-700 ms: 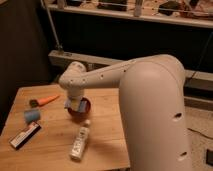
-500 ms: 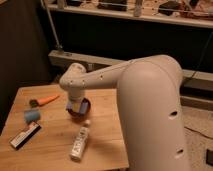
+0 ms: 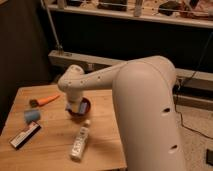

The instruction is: Place the white sponge in the ceramic bowl

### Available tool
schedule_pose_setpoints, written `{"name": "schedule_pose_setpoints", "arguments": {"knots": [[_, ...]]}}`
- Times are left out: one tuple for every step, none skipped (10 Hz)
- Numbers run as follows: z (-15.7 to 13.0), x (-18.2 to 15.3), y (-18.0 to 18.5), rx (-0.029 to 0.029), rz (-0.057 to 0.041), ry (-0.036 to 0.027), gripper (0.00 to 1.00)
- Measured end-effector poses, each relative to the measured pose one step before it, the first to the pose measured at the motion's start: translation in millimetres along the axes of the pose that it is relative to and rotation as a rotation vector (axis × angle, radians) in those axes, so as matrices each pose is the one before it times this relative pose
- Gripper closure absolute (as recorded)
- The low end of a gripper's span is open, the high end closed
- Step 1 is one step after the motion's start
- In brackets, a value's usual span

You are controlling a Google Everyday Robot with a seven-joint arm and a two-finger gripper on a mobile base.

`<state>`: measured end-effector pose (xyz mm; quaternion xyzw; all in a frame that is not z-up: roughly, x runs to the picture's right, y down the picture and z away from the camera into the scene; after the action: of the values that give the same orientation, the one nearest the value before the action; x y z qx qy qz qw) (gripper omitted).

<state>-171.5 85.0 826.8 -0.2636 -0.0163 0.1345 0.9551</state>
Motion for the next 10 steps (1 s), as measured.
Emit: {"name": "schedule_pose_setpoints", "arguments": {"knots": [[1.93,-1.16,1.49,-0.00472,-0.00593,0.00122,0.20],[1.66,-0.65,1.63,-0.00473,-0.00598,0.00340,0.20],[2.17,0.73,1.89,-0.00532,-0.00721,0.01004,0.20],[2.14,0.26,1.78,-0.00468,-0.00719,0.00949,0.20],[0.64,-1.42,0.37,-0.00085,-0.00374,0.00141,0.20],[-1.72,-2.76,-1.19,0.00143,0.00216,-0.00848,0.20],[-8.24,-9.56,-3.23,0.00817,0.00535,-0.03528,0.20],[-15.79,-14.14,-5.40,0.01378,0.00962,-0.05164,0.20],[-15.11,-5.92,-8.36,0.01769,0.01340,-0.02964,0.20],[-10.10,1.11,-8.84,0.01697,0.02035,-0.01142,0.20]]}}
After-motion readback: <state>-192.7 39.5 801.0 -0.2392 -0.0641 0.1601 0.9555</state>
